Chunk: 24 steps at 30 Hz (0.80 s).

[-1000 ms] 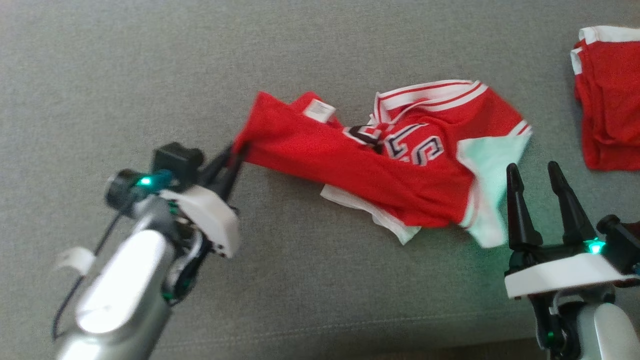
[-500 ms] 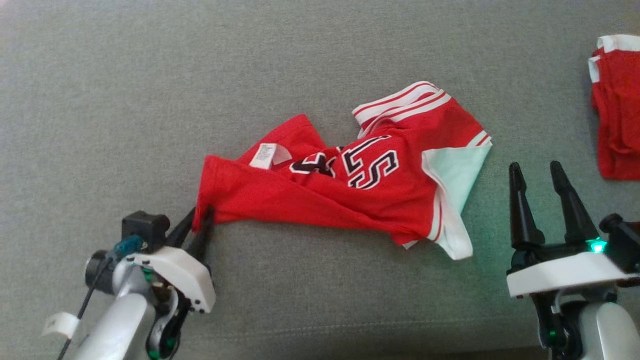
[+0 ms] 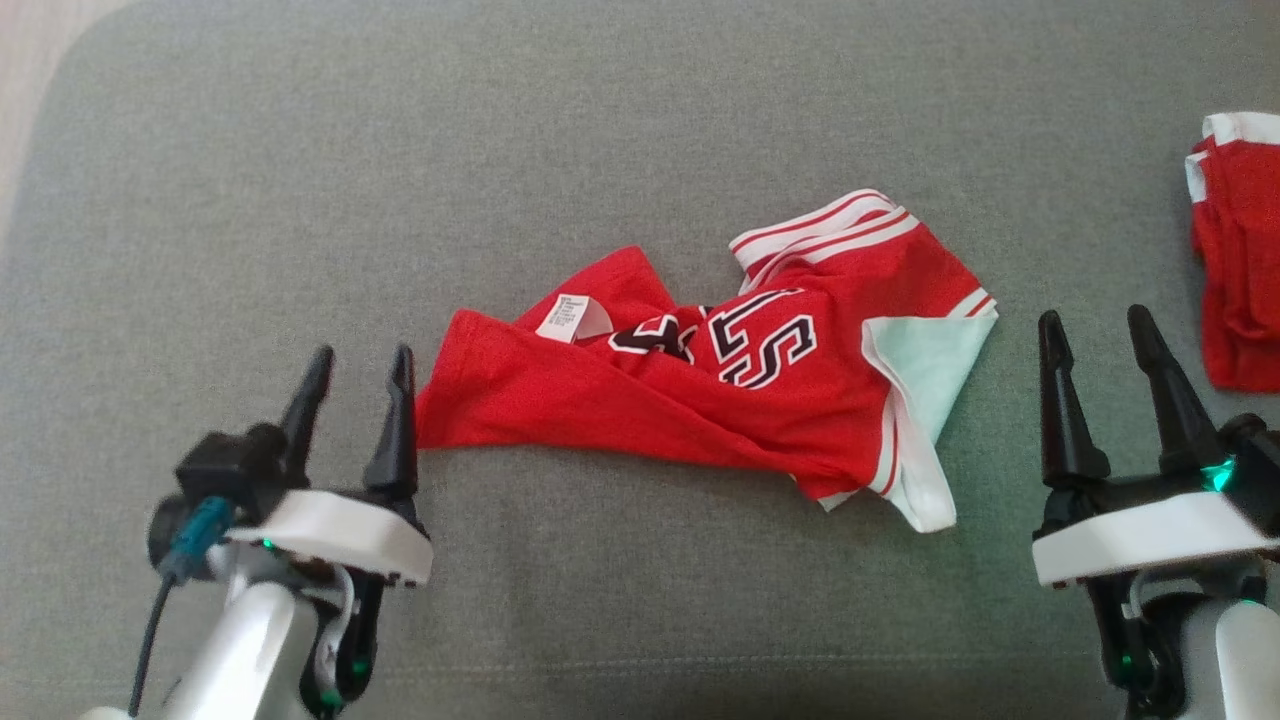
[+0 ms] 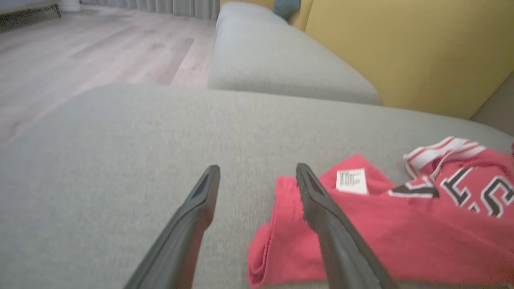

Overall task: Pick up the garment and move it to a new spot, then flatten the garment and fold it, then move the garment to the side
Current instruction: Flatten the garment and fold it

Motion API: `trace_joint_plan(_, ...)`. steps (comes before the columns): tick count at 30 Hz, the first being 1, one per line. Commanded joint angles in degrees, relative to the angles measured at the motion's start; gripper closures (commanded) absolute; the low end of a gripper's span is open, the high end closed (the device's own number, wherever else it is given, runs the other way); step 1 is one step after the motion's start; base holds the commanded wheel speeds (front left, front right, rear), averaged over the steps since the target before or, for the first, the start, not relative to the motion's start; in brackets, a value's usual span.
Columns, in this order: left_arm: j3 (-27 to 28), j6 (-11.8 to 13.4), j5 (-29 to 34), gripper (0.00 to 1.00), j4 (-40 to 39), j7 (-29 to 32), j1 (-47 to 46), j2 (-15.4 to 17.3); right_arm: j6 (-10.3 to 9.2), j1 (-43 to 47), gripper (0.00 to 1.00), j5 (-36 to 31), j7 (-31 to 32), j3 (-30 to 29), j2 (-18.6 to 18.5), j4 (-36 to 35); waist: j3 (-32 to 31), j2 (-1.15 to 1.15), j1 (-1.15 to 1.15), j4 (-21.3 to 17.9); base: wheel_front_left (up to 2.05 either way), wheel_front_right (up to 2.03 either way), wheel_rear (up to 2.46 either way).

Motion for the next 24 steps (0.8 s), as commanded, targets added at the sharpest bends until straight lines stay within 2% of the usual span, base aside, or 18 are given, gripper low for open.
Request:
trace_joint_plan(1,3.6,1.3,1.9,0.0,-4.7,-0.8,-1.0,0.7,0.22,-1.2,0.0,-1.2,0.5,1.0,-0.4,-2.8,-0.8,0.0,0.0,0.2,0.0,0.0,0.0)
trace_joint_plan(10,6.1,3.6,6.8,0.0,-12.9,-0.9,2.5,0.9,0.22,0.7,0.0,-1.9,2.1,1.2,-0.4,-3.8,-2.9,0.0,0.0,-0.3,0.0,0.0,0.0)
trace_joint_plan(24,5.9,3.7,7.5,0.0,-13.4,-0.9,4.4,1.0,0.22,1.5,0.0,-1.2,2.7,1.4,-0.4,-4.3,-3.0,0.0,0.0,-0.5,0.0,0.0,0.0)
